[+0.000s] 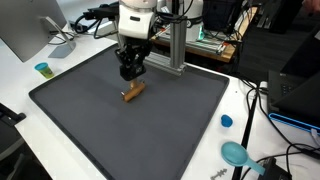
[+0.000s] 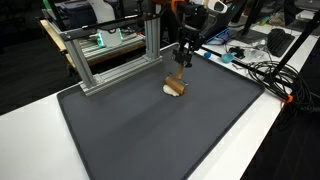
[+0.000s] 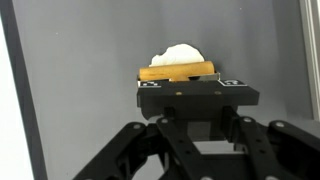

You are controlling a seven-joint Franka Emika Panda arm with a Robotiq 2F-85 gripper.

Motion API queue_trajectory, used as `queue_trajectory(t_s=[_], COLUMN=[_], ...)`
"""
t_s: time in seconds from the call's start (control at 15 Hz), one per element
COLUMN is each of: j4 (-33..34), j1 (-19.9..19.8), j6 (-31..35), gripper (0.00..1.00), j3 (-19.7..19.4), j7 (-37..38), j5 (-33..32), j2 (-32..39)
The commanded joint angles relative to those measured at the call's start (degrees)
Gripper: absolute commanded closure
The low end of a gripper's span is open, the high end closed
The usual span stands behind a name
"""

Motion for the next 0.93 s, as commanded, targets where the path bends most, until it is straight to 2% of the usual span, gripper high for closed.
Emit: queue_trajectory(t_s=[0.0,0.2,0.53,0.87], j4=[3.48,6.49,11.33,9.02], j1=[1.52,1.98,-0.06,-2.78], j6=[-2.49,-4.60,-11.17,-10.29], gripper=[0.78,0.78,0.78,0.78], j3=[-0.53,-1.24,-1.37,-0.18], j7=[1.51,2.66,0.77,-2.90], j5=[-3.14,-4.23,-0.97,3.22], j2=[3.16,5.89,6.72,4.18])
